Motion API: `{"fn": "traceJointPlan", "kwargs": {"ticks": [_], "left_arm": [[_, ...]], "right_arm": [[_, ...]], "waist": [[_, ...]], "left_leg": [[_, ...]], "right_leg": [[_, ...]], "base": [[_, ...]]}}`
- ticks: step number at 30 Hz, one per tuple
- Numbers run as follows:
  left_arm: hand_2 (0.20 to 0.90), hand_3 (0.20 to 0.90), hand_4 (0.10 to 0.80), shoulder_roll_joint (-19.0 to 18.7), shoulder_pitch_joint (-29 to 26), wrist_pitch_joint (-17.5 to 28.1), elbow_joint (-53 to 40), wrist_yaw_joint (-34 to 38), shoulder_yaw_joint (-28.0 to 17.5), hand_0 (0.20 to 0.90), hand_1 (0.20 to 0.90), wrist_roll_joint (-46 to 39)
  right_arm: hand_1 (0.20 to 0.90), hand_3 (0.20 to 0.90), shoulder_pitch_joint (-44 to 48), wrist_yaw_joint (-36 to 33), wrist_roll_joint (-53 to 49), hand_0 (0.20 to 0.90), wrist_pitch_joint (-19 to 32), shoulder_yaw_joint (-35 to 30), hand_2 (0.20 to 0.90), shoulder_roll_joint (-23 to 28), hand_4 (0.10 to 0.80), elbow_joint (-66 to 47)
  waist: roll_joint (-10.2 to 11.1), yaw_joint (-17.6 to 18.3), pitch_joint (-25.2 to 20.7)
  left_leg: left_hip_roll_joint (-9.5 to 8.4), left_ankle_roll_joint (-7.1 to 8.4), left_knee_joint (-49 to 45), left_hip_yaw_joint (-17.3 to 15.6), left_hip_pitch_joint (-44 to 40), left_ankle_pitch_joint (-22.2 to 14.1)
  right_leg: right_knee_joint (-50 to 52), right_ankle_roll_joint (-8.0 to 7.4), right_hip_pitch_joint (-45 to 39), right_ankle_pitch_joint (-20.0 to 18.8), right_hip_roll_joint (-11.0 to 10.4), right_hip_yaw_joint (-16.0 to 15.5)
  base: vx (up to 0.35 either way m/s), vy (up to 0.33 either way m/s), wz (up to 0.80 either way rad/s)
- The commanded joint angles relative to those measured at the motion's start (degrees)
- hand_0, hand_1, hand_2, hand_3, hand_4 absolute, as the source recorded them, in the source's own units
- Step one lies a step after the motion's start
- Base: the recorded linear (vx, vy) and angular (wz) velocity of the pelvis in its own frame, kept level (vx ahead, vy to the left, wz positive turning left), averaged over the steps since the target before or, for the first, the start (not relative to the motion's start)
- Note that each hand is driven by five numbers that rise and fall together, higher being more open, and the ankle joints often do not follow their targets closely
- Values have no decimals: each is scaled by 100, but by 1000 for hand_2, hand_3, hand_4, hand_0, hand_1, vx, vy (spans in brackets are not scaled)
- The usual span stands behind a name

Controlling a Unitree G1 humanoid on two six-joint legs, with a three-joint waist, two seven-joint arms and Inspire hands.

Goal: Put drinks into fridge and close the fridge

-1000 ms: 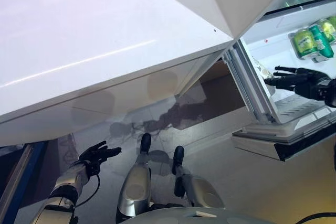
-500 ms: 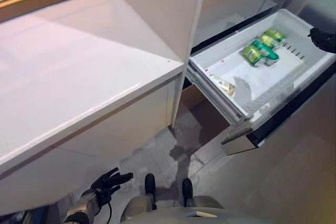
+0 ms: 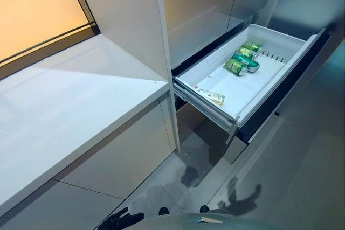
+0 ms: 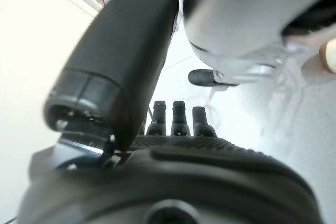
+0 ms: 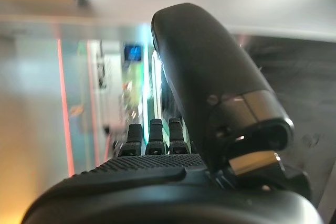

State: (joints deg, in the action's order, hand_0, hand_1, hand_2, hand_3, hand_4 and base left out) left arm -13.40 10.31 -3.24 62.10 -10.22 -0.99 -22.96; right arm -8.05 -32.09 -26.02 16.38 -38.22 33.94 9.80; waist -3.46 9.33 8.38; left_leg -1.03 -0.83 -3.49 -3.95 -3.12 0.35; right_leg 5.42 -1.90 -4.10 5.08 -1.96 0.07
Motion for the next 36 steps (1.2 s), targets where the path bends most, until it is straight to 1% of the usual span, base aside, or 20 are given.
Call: {"fn": "traceJointPlan", "kwargs": {"ticks": [1, 3, 5, 8, 10, 14, 15, 17, 18, 19, 21, 23, 24, 28, 31, 34, 36], "left_arm": [[900, 900, 800, -453, -265, 290, -61, 133, -235, 900, 900, 113], [900, 900, 800, -477, -322, 298, -117, 233, -238, 900, 900, 96], [900, 900, 800, -549, -480, 177, -227, 409, -185, 900, 900, -56], [900, 900, 800, -620, -628, 70, -311, 504, -135, 900, 900, -148], [900, 900, 800, -692, -727, 8, -319, 530, -91, 900, 900, -220], [900, 900, 800, -803, -1010, -110, -339, 696, 129, 900, 900, -421], [900, 900, 800, -811, -1037, -114, -331, 713, 145, 900, 900, -446], [900, 900, 800, -852, -1178, -163, -356, 805, 259, 900, 900, -582], [900, 900, 800, -867, -1212, -172, -364, 819, 292, 900, 900, -608], [900, 900, 800, -901, -1310, -183, -371, 841, 367, 900, 900, -660], [900, 900, 800, -923, -1398, -203, -400, 861, 437, 900, 900, -690], [900, 900, 800, -965, -1598, -237, -472, 934, 591, 900, 900, -811], [900, 900, 800, -972, -1619, -252, -483, 945, 602, 900, 900, -814], [900, 900, 800, -935, -1795, -322, -580, 1114, 751, 900, 900, -854], [900, 900, 800, -886, -1871, -309, -580, 1176, 826, 900, 900, -833], [900, 900, 800, -846, -1959, -337, -598, 1198, 902, 900, 900, -794], [900, 900, 800, -797, -2049, -376, -617, 1255, 998, 900, 900, -809]], "right_arm": [[900, 900, 273, 510, -277, 900, 581, -295, 900, 171, 800, -208], [900, 900, 272, 714, -399, 900, 513, -189, 900, 165, 800, -103], [900, 900, 339, 1034, -535, 900, 375, 128, 900, 140, 800, 168], [900, 900, 454, 1365, -601, 900, 180, 470, 900, 178, 800, 391], [900, 900, 573, 1628, -642, 900, -11, 782, 900, 268, 800, 521], [900, 900, 1048, 1960, -435, 900, -526, 1420, 900, 672, 800, 824], [900, 900, 1106, 1985, -363, 900, -574, 1474, 900, 723, 800, 865], [900, 900, 1490, 2064, -364, 900, -872, 1864, 900, 1051, 800, 1006], [900, 900, 1588, 2116, -323, 900, -982, 1949, 900, 1121, 800, 1034], [900, 900, 1848, 2112, -317, 900, -1086, 2168, 900, 1261, 800, 1115], [900, 900, 2099, 2157, -308, 900, -1188, 2370, 900, 1341, 800, 1168], [900, 900, 2623, 2151, -231, 900, -1337, 2778, 900, 1464, 800, 1227], [900, 900, 2699, 2153, -238, 900, -1361, 2834, 900, 1477, 800, 1238], [900, 900, 3463, 2174, -1, 900, -1380, 3431, 900, 1514, 800, 1298], [900, 900, 3828, 2241, 13, 900, -1350, 3749, 900, 1443, 800, 1279], [900, 900, 4231, 2269, 114, 900, -1304, 4084, 900, 1271, 800, 1222], [900, 900, 4576, 2249, 161, 900, -1320, 4394, 900, 1064, 800, 1138]], "waist": [[324, -165, 273], [339, -158, 357], [343, -159, 522], [362, -177, 653], [366, -176, 781], [389, -195, 1049], [388, -194, 1071], [364, -218, 1220], [360, -232, 1273], [345, -256, 1357], [330, -282, 1457], [304, -333, 1626], [299, -341, 1644], [255, -459, 1776], [235, -530, 1811], [218, -612, 1839], [207, -675, 1854]], "left_leg": [[-242, -421, -2144, 35, 619, -1775], [-261, -475, -2482, 34, 845, -1903], [-266, -539, -3065, 25, 1279, -2075], [-252, -576, -3495, 51, 1628, -2175], [-236, -566, -3710, 36, 1838, -2186], [-271, -531, -3861, 52, 2117, -2117], [-274, -526, -3868, 53, 2138, -2111], [-306, -489, -3917, 58, 2274, -2056], [-315, -481, -3973, 60, 2302, -2086], [-335, -467, -3997, 65, 2425, -2020], [-351, -463, -4115, 63, 2540, -2053], [-378, -466, -4231, 64, 2776, -2014], [-380, -467, -4239, 63, 2802, -2007], [-429, -465, -4280, 77, 2997, -1940], [-465, -458, -4272, 99, 3059, -1899], [-483, -444, -4235, 133, 3080, -1851], [-492, -433, -4138, 153, 3046, -1796]], "right_leg": [[1975, 269, 911, 788, -105, -128], [2333, 322, 1129, 910, -123, -127], [2973, 418, 1545, 1100, -179, -149], [3380, 481, 1869, 1197, -228, -162], [3666, 513, 2106, 1261, -237, -180], [3887, 553, 2434, 1249, -185, -177], [3901, 558, 2458, 1251, -180, -175], [3959, 583, 2608, 1226, -144, -164], [4012, 586, 2640, 1257, -136, -160], [4010, 596, 2767, 1190, -117, -159], [4092, 594, 2877, 1206, -105, -155], [4177, 600, 3117, 1157, -65, -149], [4187, 601, 3144, 1153, -60, -151], [4234, 588, 3317, 1108, -46, -181], [4238, 571, 3368, 1081, -58, -213], [4211, 542, 3369, 1046, -86, -250], [4135, 520, 3327, 1007, -104, -279]], "base": [[-95, 13, 10], [-88, 2, -1], [-118, 5, 0], [-97, -14, 8], [-75, -19, 8], [-69, -21, -4], [-47, -2, 0], [-53, 12, 1], [-92, 20, -5], [-89, 12, -1], [-123, 1, 1], [-158, -11, 0], [-121, -15, 5], [-68, -22, 6], [-11, -6, 0], [-4, -37, 6], [8, -49, 8]]}}
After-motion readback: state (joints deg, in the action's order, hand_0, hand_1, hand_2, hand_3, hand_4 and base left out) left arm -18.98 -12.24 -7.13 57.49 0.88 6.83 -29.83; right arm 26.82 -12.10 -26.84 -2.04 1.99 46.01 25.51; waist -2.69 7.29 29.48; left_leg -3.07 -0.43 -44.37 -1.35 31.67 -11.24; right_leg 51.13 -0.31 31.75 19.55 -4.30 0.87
